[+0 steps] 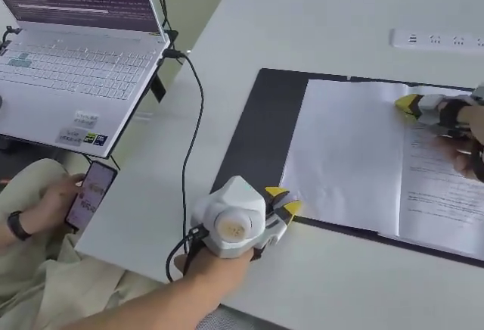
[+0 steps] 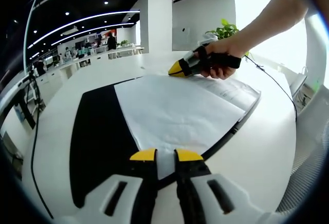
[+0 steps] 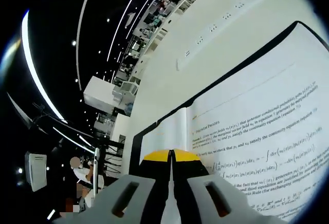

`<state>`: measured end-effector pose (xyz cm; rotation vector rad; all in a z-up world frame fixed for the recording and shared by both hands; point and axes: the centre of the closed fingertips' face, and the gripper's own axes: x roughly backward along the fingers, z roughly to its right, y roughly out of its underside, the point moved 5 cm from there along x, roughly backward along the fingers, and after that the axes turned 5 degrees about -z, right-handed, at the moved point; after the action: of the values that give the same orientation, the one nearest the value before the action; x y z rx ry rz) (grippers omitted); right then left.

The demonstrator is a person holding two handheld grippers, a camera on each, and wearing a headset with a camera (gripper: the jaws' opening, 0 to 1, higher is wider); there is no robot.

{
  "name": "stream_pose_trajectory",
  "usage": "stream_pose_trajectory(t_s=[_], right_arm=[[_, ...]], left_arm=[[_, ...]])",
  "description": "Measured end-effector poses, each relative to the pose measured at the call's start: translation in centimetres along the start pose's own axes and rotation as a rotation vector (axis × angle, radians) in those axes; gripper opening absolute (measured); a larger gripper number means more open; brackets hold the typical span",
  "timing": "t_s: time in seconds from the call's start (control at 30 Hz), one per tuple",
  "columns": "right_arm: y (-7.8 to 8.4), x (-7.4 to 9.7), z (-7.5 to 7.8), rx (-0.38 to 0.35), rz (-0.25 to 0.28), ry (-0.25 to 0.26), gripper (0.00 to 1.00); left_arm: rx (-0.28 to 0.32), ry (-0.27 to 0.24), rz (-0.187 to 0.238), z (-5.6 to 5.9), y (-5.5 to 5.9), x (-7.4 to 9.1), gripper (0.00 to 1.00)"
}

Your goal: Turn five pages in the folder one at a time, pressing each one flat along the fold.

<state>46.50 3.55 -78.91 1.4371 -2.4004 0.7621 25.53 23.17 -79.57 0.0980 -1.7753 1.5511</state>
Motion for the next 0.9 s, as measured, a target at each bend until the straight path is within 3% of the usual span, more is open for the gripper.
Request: stream_pose_trajectory(t_s=[0.37, 0.47, 0.63, 0.9], right_arm=[[5.6, 3.8, -0.6, -0.047, -0.077, -0.066, 0.00], [7.5, 4.8, -0.7, -0.049, -0.126, -0.074, 0.00], [10.8, 6.5, -0.9, -0.076, -0.140, -0.093, 0.00], [14.4, 8.0, -0.8, -0.108, -0.167, -0.116, 0.00]], left_arm=[[0.028, 0.003, 0.003, -0.1, 0.0, 0.1, 0.10], [0.029, 0.003, 0.005, -0.1, 0.0, 0.0, 0.10], [0.025, 0.003, 0.006, 0.0, 0.0, 0.0, 0.10], [0.016, 0.003, 0.004, 0.1, -0.1, 0.1, 0.10]])
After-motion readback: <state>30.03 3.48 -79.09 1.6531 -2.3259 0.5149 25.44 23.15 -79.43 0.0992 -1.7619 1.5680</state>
